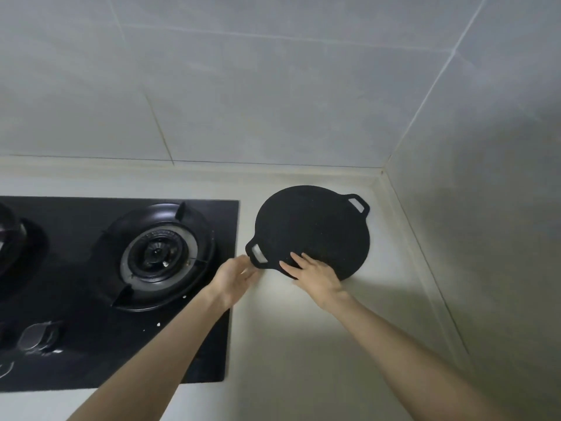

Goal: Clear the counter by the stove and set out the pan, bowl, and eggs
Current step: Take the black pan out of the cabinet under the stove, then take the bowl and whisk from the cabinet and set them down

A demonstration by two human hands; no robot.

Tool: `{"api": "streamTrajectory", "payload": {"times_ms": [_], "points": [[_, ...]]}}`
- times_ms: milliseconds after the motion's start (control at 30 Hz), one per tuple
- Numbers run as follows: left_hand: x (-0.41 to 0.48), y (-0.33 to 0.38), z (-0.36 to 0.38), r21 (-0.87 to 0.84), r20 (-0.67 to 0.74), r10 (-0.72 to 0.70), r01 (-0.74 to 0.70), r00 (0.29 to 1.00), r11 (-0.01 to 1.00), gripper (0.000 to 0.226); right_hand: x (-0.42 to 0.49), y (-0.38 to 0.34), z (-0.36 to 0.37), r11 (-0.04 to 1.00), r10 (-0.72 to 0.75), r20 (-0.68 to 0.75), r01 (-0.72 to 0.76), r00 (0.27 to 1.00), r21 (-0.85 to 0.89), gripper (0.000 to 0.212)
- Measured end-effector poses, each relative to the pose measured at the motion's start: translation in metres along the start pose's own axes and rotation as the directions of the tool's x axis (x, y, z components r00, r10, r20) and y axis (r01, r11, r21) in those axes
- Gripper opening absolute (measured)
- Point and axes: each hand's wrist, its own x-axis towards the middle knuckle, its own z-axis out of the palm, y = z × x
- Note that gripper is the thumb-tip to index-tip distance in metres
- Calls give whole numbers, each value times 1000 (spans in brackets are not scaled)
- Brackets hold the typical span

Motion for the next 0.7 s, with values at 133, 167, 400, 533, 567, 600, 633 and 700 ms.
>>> {"api": "streamTrajectory", "payload": {"times_ms": [133,167,400,533,567,600,633,700], "points": [[6,-4,7,-34,-24,31,-32,999,999,20,2,9,-1,995,-38,-16,40,999,91,51],[5,-6,7,-24,-31,34,-35,999,999,25,1,10,-4,985,-27,-26,30,999,169,49],[-36,11,-2,144,-49,158,-149,986,978,52,-4,3,-45,820,71,-215,66,974,568,41],[-87,32,-23,134,-56,284,-274,957,952,41,-11,-20,-70,750,-15,-281,197,960,632,39],[-100,37,-29,137,-70,311,-300,948,944,38,-13,-26,-75,734,-42,-298,232,954,638,39],[-119,39,-39,131,-98,345,-331,934,934,36,-17,-39,-81,718,-87,-315,279,945,638,39],[-133,41,-47,126,-123,371,-356,920,926,34,-20,-49,-87,702,-124,-328,317,936,638,39],[-161,44,-61,117,-183,409,-393,894,912,31,-25,-72,-95,686,-195,-354,385,915,618,39]]}}
